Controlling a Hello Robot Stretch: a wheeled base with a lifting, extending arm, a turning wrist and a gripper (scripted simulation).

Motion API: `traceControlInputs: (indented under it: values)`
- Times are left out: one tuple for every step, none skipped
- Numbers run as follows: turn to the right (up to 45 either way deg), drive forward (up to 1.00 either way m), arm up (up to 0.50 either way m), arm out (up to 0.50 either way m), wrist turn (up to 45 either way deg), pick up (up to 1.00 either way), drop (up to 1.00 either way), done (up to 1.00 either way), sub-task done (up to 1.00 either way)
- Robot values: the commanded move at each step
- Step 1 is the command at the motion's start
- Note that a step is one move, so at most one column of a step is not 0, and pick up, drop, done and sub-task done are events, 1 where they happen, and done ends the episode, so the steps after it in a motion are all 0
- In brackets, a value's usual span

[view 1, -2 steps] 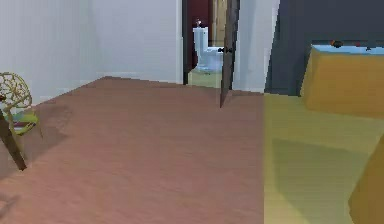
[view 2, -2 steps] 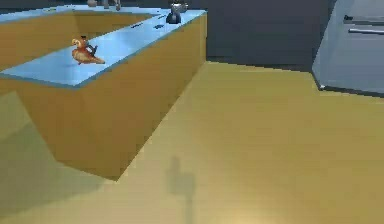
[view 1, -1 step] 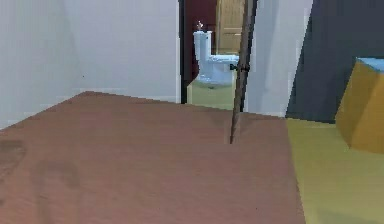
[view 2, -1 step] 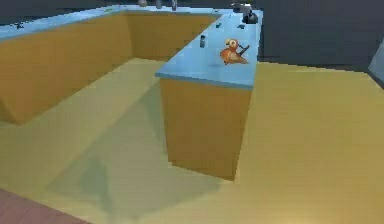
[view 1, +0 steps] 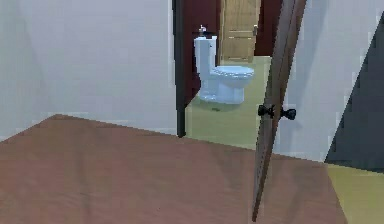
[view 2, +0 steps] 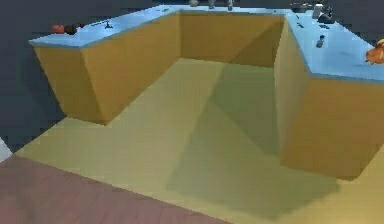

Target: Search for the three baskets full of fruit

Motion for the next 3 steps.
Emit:
traceControlInputs:
  values:
    - [3.0, 0.00, 0.00, 0.00, 0.0, 0.00, 0.00, 0.00, 0.00]
    - [0.0, 1.00, 0.00, 0.00, 0.0, 0.00, 0.00, 0.00, 0.00]
    - [0.0, 0.40, 0.00, 0.00, 0.0, 0.00, 0.00, 0.00, 0.00]
